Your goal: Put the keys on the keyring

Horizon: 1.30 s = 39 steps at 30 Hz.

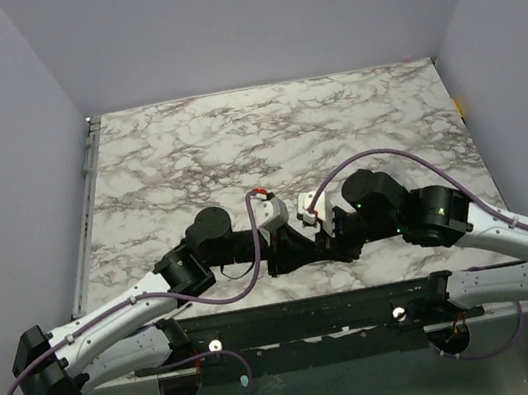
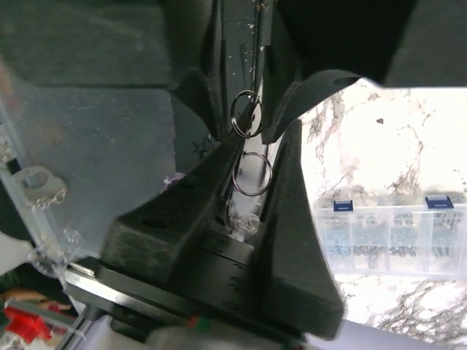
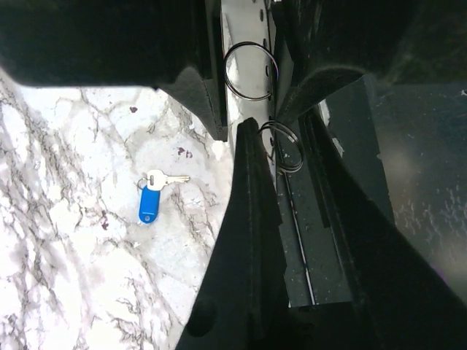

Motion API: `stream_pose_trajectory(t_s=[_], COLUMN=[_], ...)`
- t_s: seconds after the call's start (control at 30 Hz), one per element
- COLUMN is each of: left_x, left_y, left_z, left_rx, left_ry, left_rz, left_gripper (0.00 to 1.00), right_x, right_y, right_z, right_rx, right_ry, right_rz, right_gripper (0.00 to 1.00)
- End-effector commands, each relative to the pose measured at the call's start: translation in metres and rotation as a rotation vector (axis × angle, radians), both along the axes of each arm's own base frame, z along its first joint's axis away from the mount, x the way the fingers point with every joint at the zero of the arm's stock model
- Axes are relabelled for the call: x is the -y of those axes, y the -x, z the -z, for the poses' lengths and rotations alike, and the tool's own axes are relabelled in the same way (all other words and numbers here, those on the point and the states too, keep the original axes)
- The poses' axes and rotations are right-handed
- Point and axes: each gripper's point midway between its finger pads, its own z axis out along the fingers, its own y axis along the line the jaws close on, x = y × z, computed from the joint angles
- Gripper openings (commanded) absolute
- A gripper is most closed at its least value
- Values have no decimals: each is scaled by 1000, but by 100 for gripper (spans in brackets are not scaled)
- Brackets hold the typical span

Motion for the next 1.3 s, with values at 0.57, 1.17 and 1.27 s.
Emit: stream_pose_trajectory(t_s=[0.57,1.17,1.27], left_x=[-41,-45,-50], left_y=[-10,-9,-10], left_z=[-58,-56,-60], left_rx=[168,195,230], left_ry=[353,393,407], left_rz=[-212,-223,-243], left_gripper=[0,0,0], right_x=[-6,-17,-14], right_y=[-1,-5,-17], right_z=[-40,-45,-74], right_rx=[49,41,62], right_ry=[-232,-310,-411], right_rz=[57,76,179], right_gripper=[1,41,51])
